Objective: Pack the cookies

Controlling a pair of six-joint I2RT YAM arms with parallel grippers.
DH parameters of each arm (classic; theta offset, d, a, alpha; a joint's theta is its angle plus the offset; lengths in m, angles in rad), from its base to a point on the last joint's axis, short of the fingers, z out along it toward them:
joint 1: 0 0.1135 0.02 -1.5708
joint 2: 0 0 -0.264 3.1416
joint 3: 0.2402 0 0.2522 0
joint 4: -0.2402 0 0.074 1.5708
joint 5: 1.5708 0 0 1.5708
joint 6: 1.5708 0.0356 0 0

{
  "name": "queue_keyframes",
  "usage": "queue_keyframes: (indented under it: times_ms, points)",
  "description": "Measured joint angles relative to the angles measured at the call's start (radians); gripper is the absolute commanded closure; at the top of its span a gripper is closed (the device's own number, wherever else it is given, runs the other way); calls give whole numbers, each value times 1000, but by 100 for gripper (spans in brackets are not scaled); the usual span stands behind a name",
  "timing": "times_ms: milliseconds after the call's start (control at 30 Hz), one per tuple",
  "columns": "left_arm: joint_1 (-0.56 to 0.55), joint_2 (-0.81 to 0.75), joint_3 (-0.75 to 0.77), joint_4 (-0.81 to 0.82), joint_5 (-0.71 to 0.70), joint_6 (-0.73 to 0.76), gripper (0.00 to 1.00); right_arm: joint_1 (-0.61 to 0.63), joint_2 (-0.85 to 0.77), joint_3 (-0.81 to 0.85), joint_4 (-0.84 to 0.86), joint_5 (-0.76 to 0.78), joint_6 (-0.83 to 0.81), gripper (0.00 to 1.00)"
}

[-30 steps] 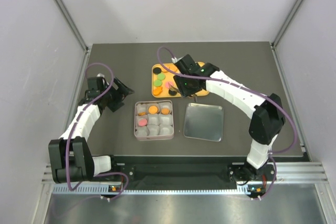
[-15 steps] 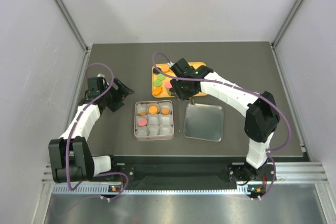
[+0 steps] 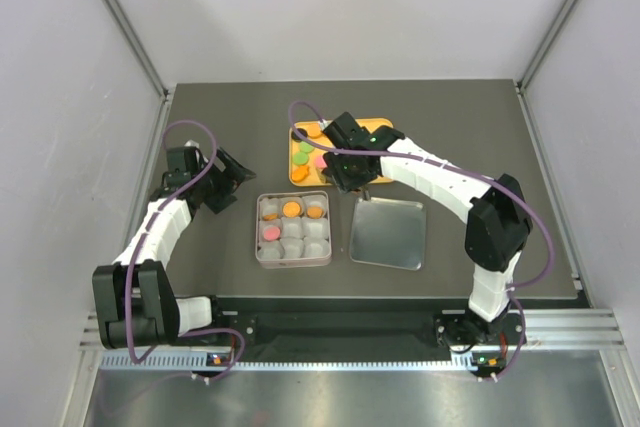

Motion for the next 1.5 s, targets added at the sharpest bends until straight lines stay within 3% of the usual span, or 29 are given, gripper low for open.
queue_keyframes:
  times_ms: [567, 1000, 1500]
  points:
    - [0, 0, 0, 0, 0, -3, 6, -42, 10, 0, -5, -2, -24, 65]
    - [0, 0, 0, 0, 0, -3, 6, -81, 1, 1, -6, 7, -26, 67]
    - [0, 0, 0, 1, 0, -4, 6, -69, -157, 2, -21, 4, -21, 68]
